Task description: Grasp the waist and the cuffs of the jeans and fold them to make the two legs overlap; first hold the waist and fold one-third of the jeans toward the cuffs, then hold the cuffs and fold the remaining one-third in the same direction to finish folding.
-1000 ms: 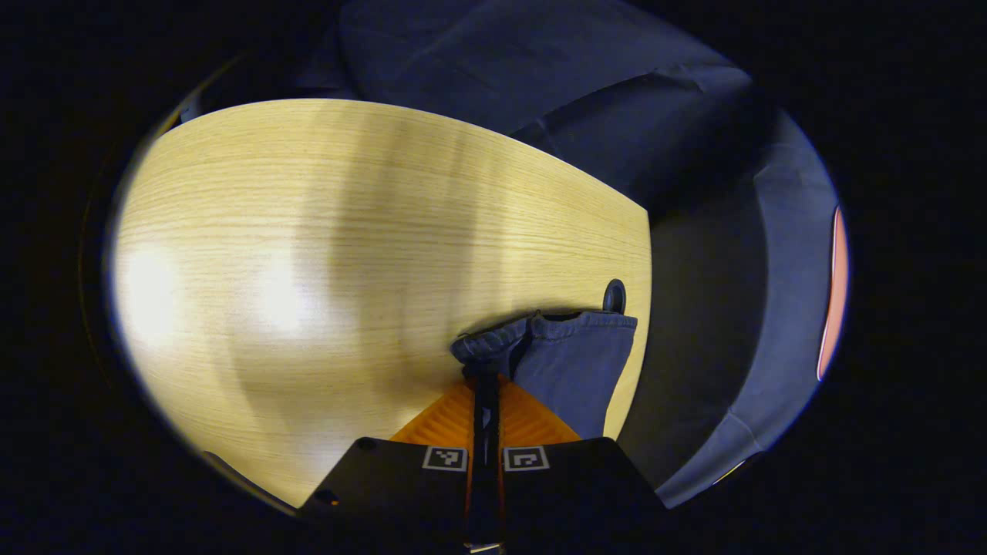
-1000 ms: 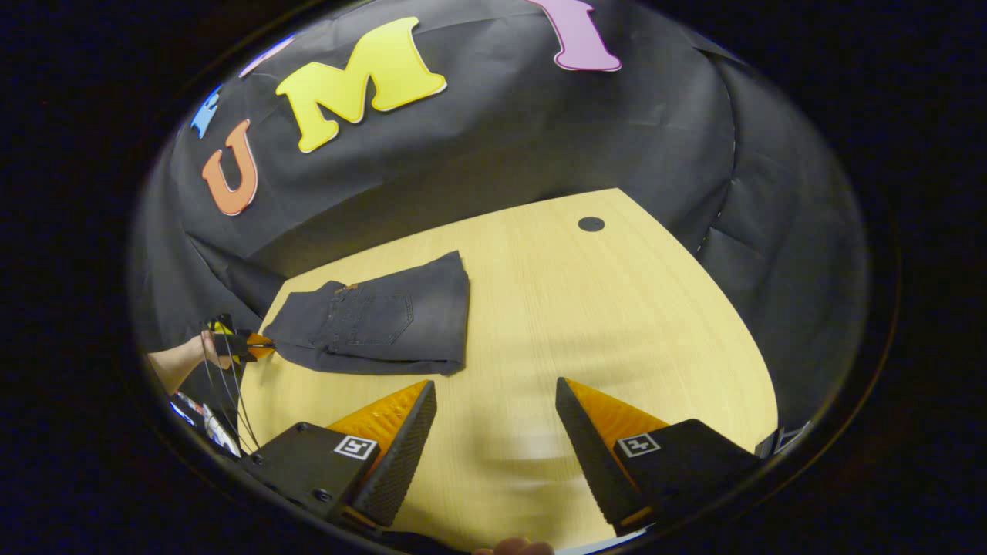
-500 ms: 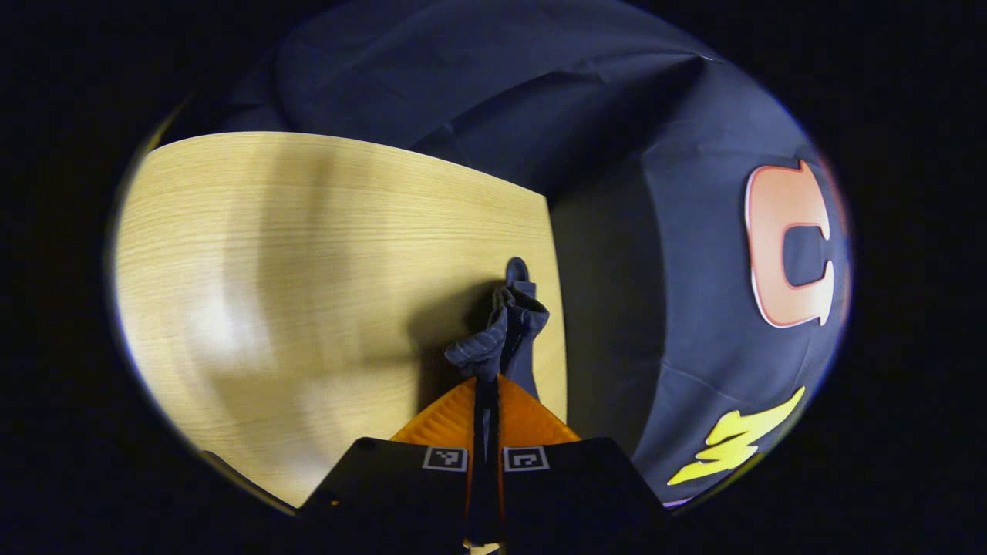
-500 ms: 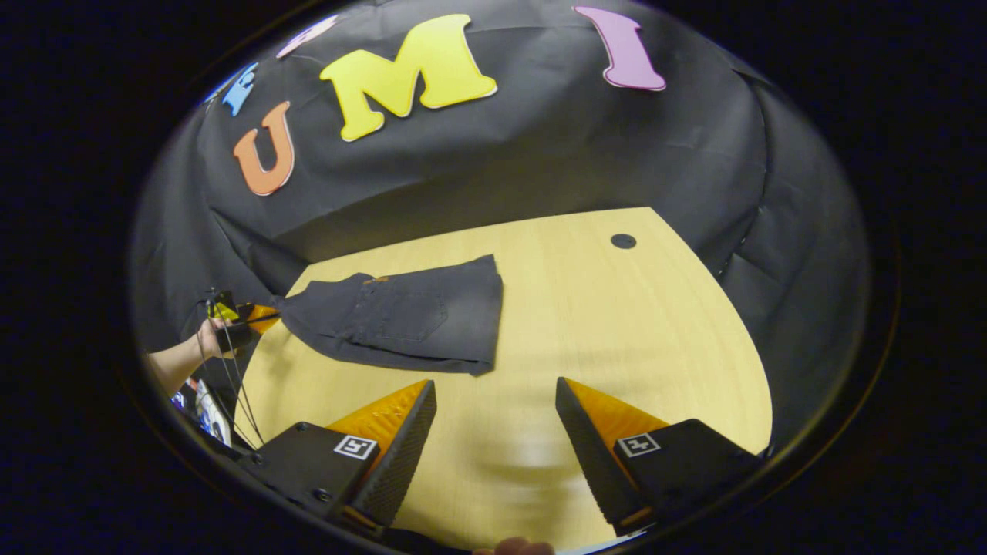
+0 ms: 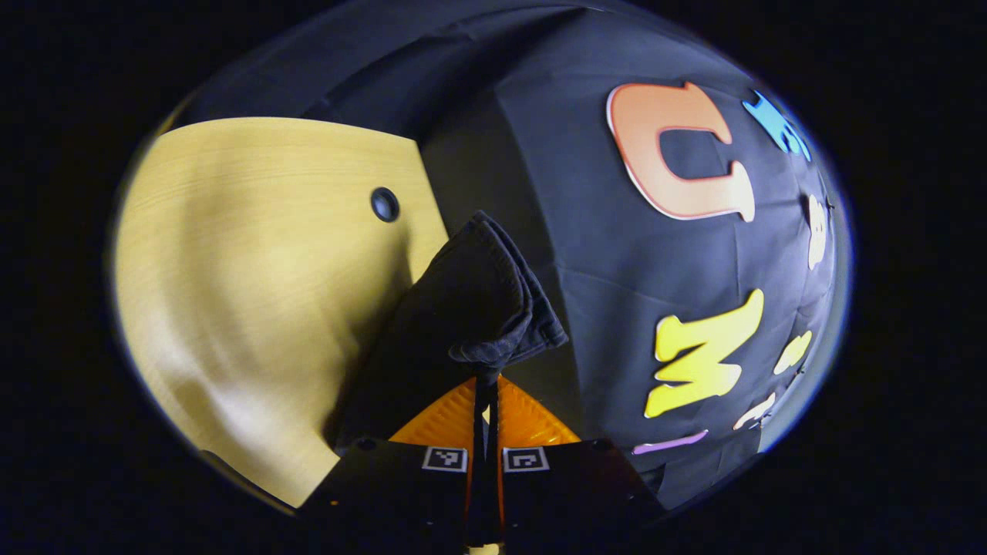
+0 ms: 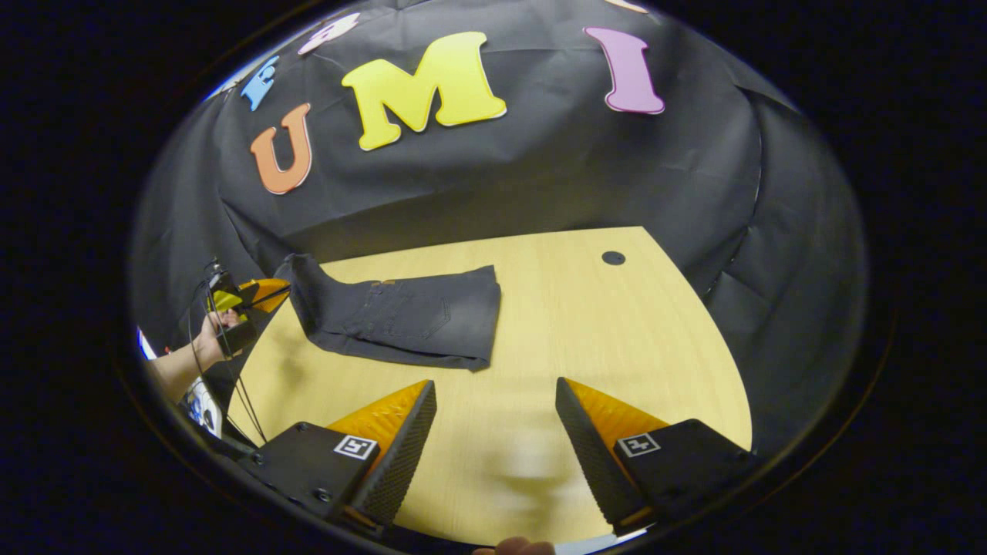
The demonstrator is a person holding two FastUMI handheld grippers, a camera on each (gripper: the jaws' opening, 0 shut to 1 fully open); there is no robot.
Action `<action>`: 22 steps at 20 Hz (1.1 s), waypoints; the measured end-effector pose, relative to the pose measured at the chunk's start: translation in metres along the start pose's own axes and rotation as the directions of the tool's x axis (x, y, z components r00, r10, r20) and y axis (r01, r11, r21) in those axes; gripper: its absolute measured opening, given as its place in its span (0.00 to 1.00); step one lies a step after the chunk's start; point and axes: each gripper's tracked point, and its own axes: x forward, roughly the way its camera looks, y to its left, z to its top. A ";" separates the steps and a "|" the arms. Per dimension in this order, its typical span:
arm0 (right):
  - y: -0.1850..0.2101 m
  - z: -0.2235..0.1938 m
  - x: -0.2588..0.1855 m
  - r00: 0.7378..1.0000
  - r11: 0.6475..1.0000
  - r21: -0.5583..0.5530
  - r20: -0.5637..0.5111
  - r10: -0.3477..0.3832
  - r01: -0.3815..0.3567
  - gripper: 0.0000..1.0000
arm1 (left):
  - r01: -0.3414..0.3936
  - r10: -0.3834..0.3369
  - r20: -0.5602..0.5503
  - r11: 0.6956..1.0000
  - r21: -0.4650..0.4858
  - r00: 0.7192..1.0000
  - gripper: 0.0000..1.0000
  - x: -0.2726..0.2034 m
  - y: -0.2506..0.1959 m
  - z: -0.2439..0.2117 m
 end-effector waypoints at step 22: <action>-0.091 -0.057 -0.107 0.969 0.965 0.118 0.057 -0.242 0.234 0.96 | -0.082 0.227 -0.322 0.910 0.407 0.919 0.03 0.080 -0.033 -0.315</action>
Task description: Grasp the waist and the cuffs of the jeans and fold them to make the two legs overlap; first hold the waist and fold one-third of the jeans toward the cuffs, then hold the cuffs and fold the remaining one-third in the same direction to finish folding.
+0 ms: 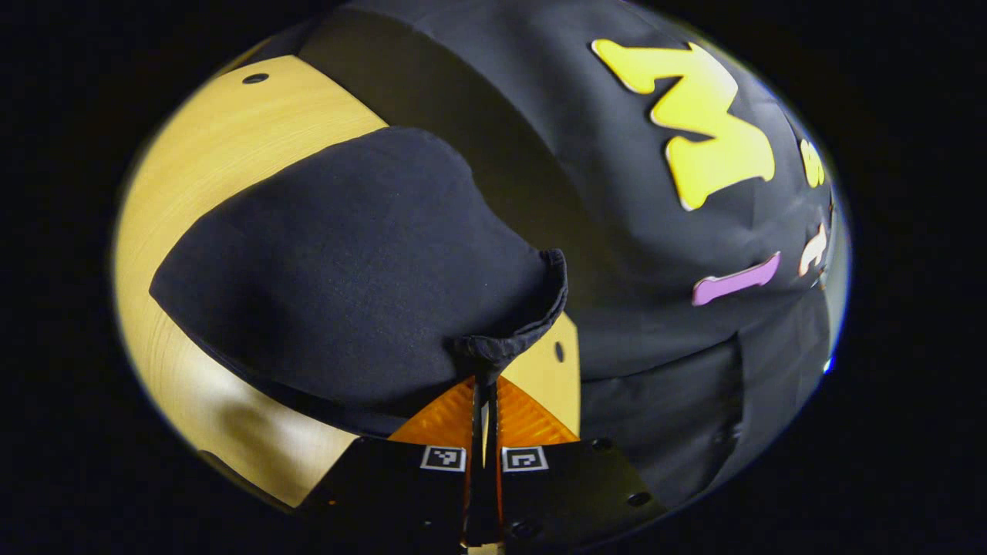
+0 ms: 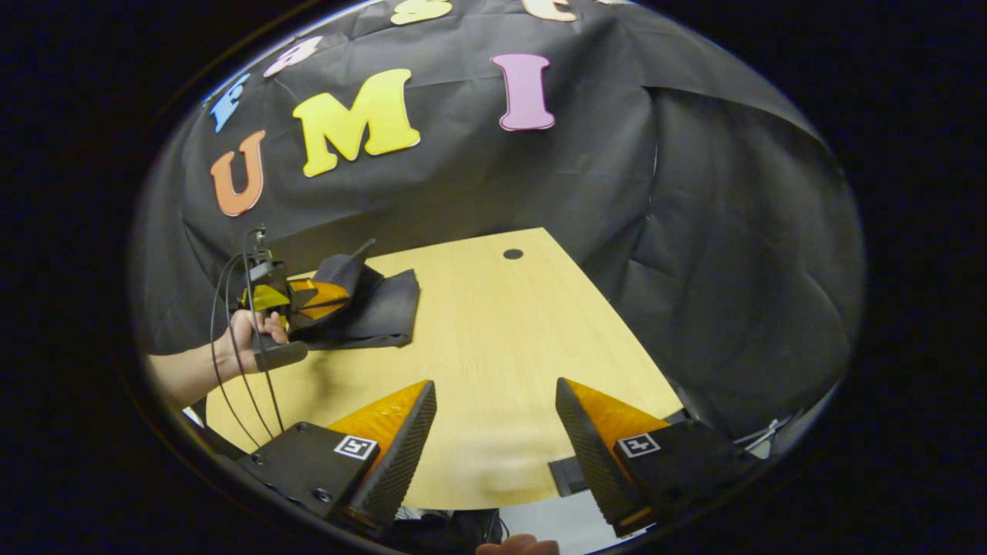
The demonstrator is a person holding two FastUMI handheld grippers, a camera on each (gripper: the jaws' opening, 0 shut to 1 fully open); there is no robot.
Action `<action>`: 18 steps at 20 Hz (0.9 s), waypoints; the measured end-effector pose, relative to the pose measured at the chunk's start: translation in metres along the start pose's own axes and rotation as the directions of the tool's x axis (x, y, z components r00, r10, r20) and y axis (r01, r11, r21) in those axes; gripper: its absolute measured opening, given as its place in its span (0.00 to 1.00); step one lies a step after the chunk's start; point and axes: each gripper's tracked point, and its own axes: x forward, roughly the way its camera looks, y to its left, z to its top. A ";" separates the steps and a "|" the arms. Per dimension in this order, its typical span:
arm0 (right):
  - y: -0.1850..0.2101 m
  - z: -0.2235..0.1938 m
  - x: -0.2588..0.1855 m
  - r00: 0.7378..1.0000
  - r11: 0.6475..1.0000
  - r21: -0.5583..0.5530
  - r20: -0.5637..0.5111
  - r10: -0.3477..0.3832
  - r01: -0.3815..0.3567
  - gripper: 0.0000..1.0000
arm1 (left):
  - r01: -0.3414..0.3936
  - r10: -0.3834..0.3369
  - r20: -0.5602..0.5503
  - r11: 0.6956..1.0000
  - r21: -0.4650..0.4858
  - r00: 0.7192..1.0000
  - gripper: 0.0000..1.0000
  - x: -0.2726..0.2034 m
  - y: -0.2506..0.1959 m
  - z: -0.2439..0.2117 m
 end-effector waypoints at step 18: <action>0.050 0.035 0.020 0.993 0.991 -0.121 0.085 0.076 -0.065 0.94 | -0.212 0.130 0.177 0.768 0.604 0.976 0.67 -0.051 -0.012 0.003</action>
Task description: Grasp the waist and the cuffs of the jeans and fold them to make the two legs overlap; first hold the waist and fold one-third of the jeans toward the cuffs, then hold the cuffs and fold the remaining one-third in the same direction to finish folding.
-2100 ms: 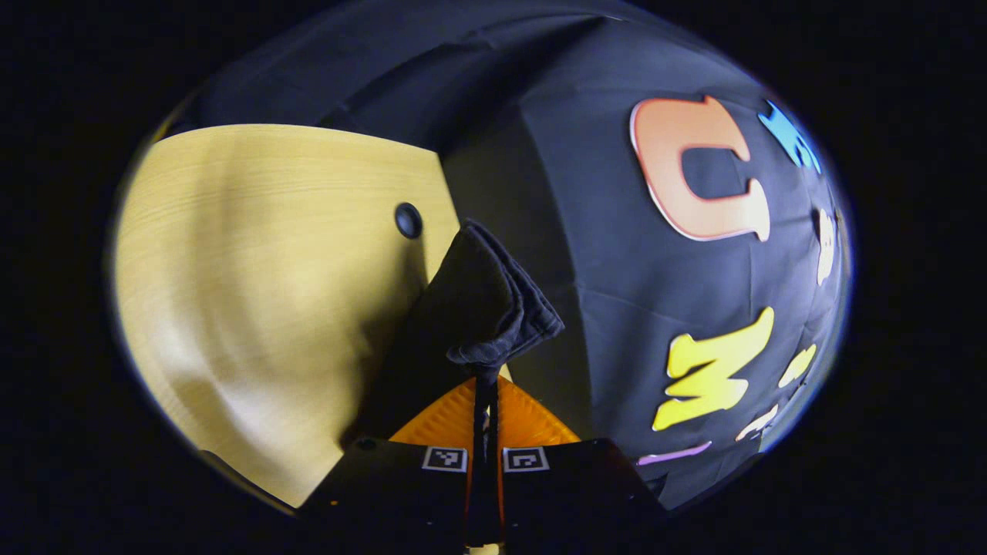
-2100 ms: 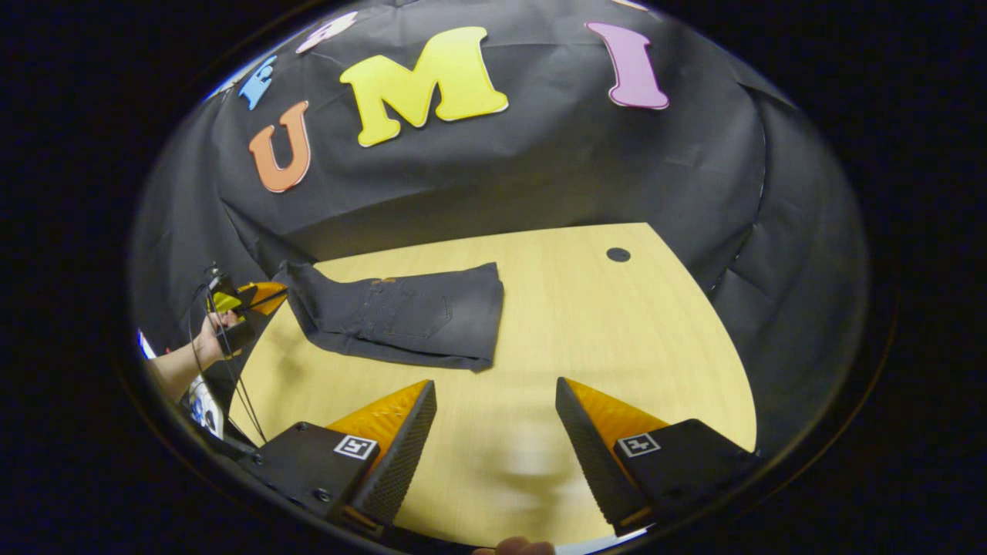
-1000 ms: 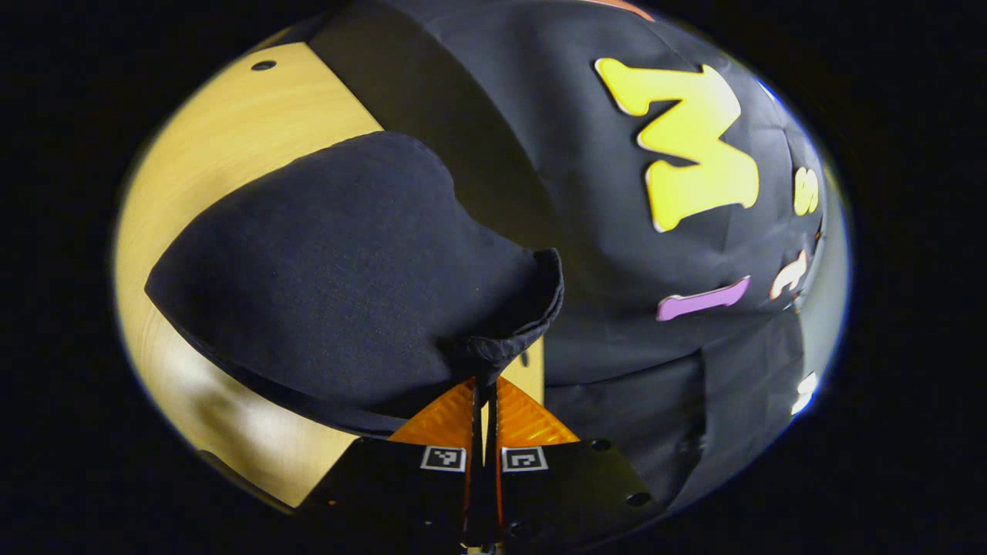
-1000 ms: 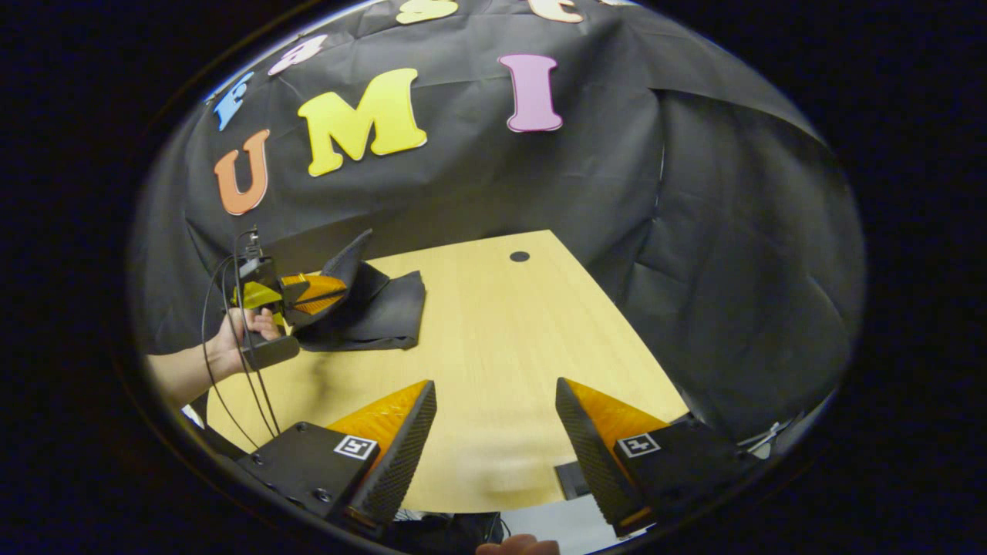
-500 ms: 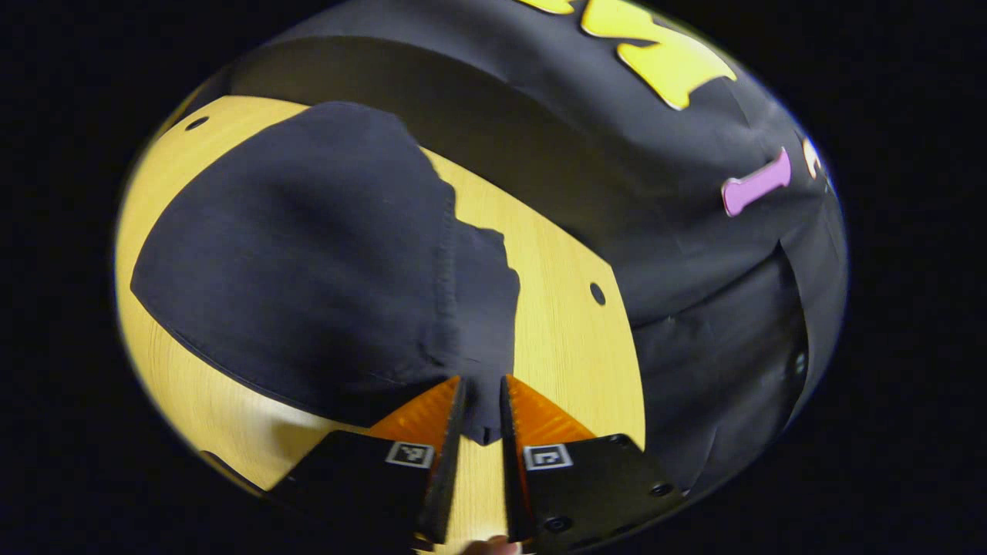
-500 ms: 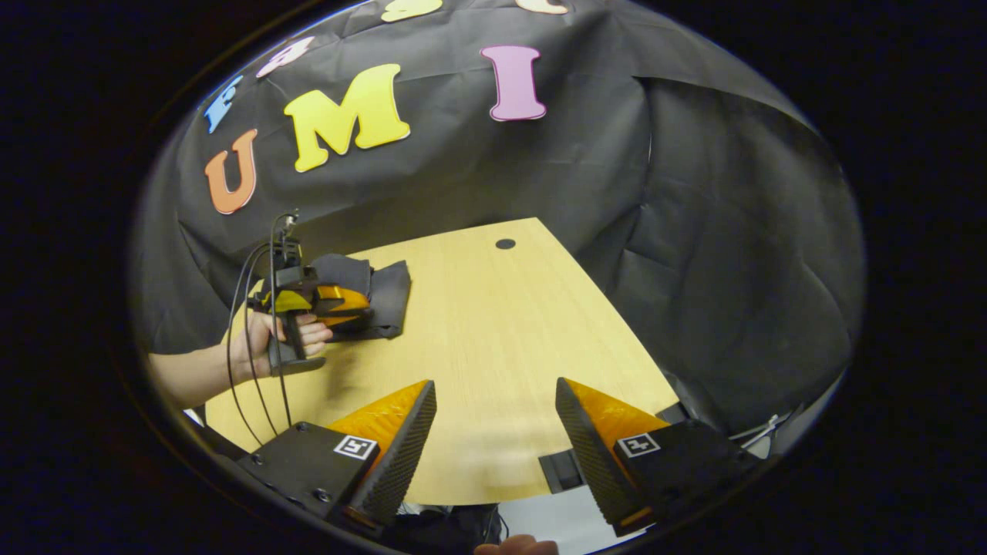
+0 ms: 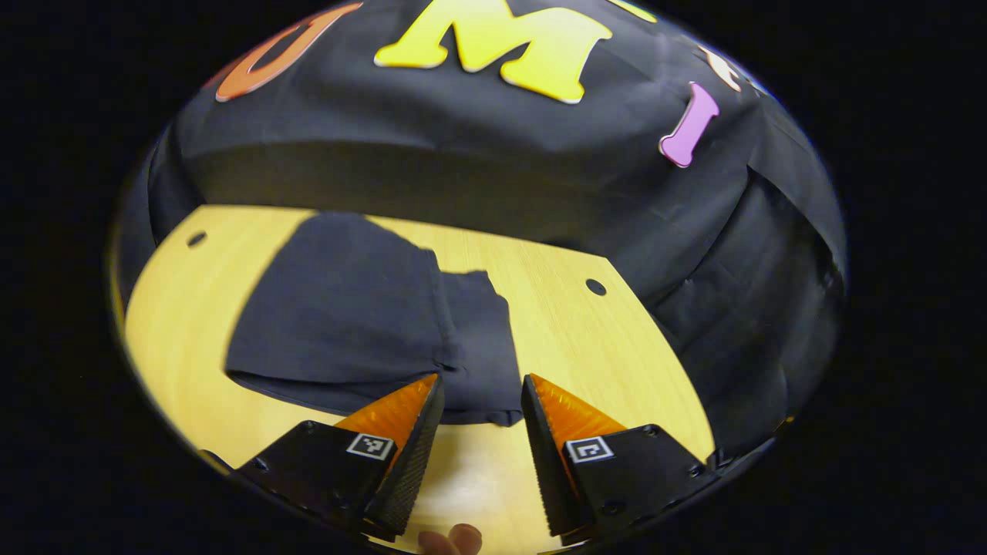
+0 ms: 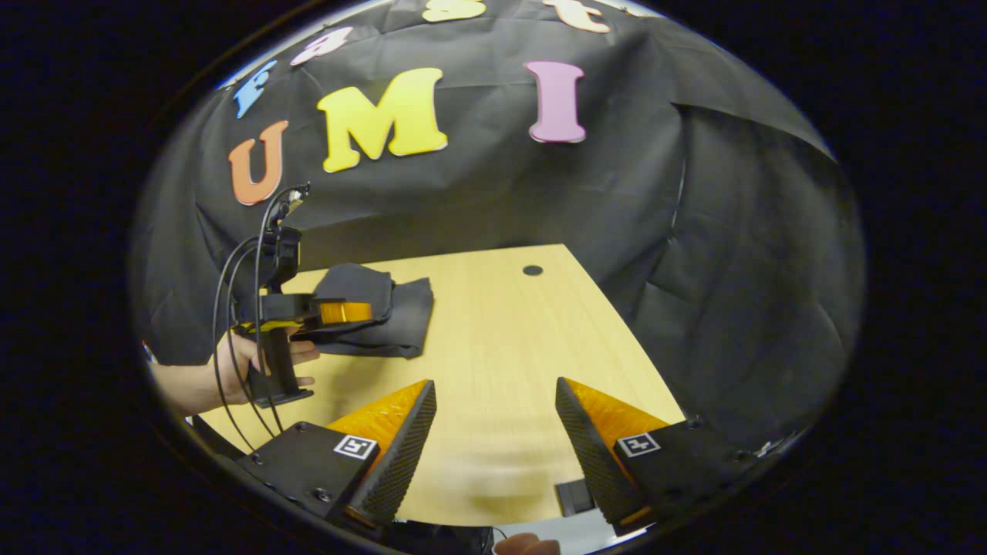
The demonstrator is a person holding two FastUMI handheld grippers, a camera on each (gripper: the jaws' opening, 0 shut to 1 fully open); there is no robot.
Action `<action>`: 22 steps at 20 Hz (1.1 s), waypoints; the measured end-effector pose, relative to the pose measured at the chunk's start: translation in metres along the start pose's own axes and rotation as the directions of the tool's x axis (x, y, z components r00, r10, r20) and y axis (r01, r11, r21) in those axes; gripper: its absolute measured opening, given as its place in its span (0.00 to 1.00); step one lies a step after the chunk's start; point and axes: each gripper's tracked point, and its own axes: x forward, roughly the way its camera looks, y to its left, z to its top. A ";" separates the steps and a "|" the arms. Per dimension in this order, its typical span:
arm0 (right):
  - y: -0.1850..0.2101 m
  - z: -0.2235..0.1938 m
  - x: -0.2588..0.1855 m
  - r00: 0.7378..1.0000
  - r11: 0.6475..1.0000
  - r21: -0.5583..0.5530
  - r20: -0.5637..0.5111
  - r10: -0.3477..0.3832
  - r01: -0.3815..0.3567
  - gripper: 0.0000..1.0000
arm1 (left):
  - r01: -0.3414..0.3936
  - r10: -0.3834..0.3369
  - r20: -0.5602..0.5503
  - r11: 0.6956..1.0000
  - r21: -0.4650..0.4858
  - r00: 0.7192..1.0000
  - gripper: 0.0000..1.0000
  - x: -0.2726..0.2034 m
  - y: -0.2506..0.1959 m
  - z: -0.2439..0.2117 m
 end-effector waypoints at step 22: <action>0.192 0.121 -0.070 0.868 0.989 -0.136 0.483 0.112 -0.052 0.94 | -0.236 0.166 0.537 0.970 0.063 0.827 0.90 -0.212 0.051 0.108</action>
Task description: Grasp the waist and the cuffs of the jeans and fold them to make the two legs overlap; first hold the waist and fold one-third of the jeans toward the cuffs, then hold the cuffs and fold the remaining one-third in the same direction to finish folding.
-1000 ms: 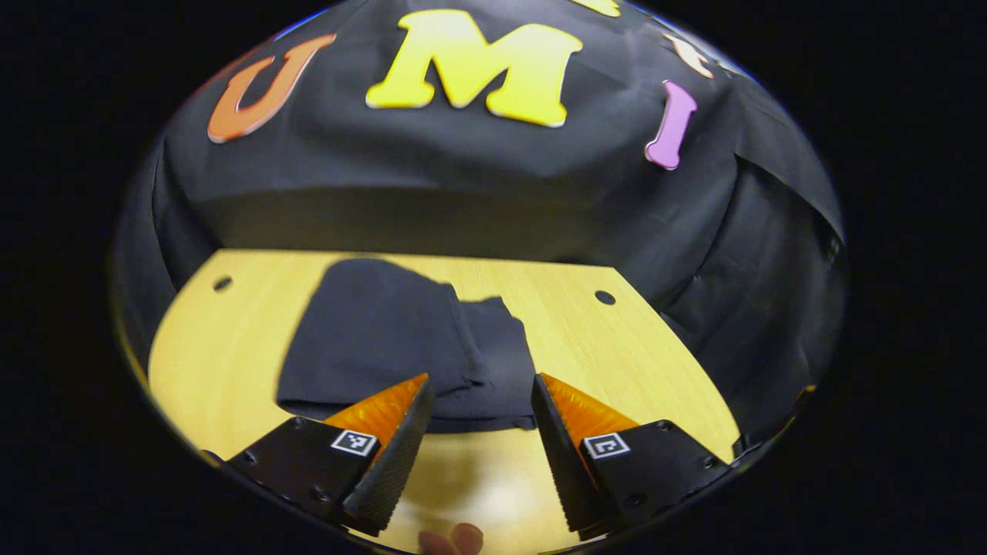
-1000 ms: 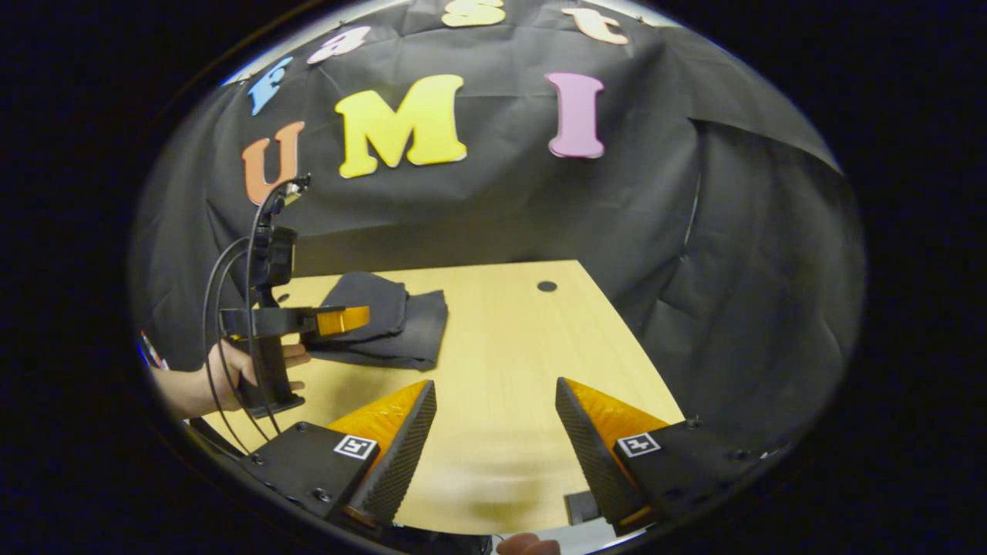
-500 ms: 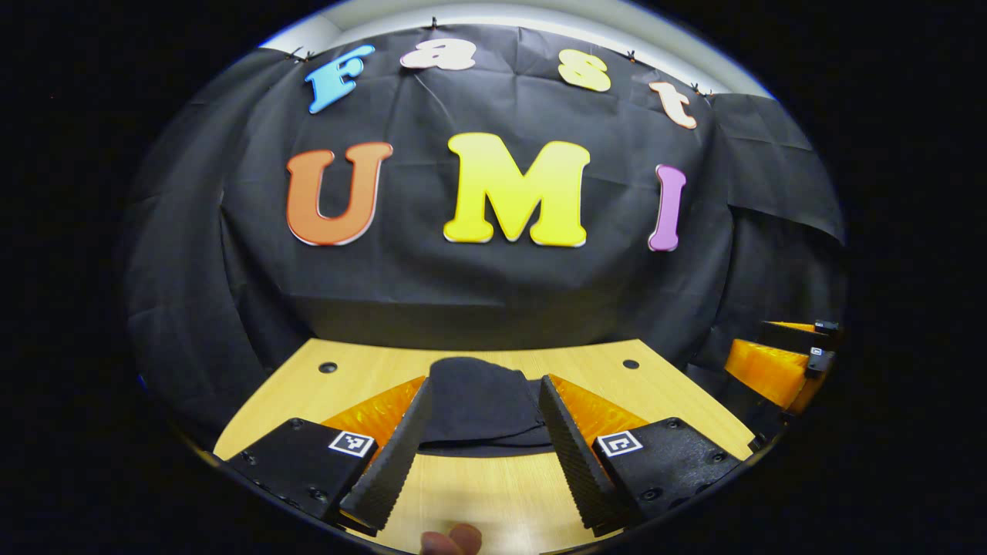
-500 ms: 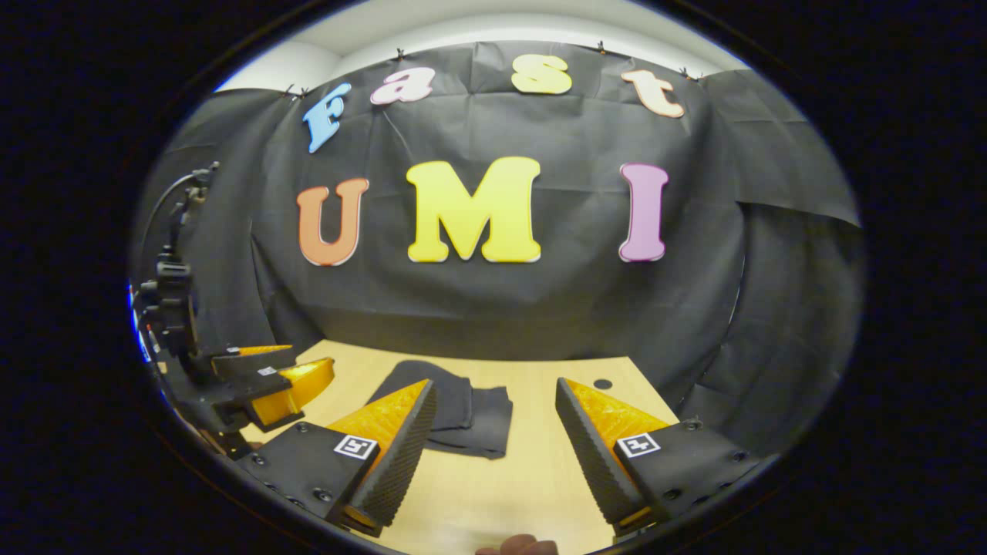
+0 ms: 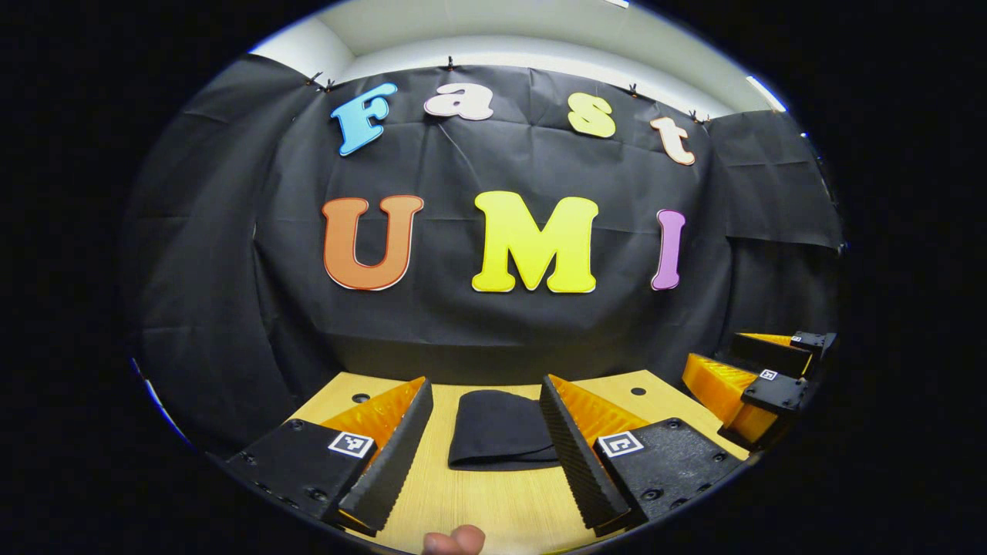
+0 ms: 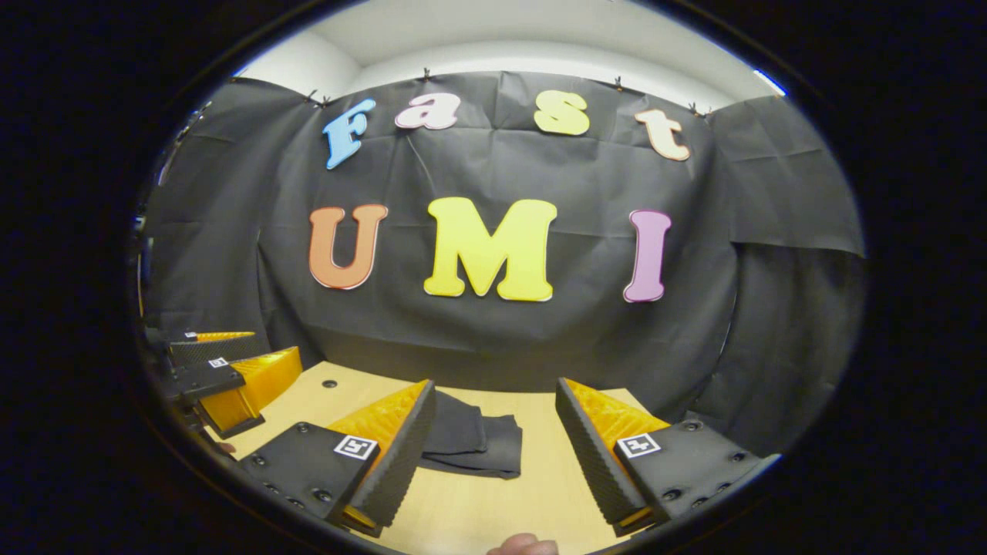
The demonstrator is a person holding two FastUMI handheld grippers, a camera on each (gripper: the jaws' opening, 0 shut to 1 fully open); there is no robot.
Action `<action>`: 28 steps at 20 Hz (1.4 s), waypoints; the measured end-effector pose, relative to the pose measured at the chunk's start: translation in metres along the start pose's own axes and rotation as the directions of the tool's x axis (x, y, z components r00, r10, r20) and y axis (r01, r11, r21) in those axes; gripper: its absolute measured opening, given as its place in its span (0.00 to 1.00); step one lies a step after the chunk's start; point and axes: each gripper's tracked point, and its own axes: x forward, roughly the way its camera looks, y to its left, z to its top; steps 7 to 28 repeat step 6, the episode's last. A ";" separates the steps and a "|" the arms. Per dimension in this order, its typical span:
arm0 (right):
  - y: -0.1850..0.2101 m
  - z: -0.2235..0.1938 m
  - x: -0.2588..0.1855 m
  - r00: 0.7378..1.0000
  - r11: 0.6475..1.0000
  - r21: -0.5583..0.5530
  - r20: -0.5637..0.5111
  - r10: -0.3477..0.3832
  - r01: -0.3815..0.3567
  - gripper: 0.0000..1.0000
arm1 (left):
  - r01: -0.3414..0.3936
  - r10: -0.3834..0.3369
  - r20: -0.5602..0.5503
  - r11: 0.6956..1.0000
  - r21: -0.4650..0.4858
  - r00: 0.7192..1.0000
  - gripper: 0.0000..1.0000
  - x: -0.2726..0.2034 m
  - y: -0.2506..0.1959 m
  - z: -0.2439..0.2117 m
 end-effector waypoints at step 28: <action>0.011 0.002 -0.008 0.999 0.999 0.020 0.025 -0.027 0.027 0.94 | -0.046 0.046 0.030 0.999 0.014 0.998 0.90 -0.011 0.022 0.007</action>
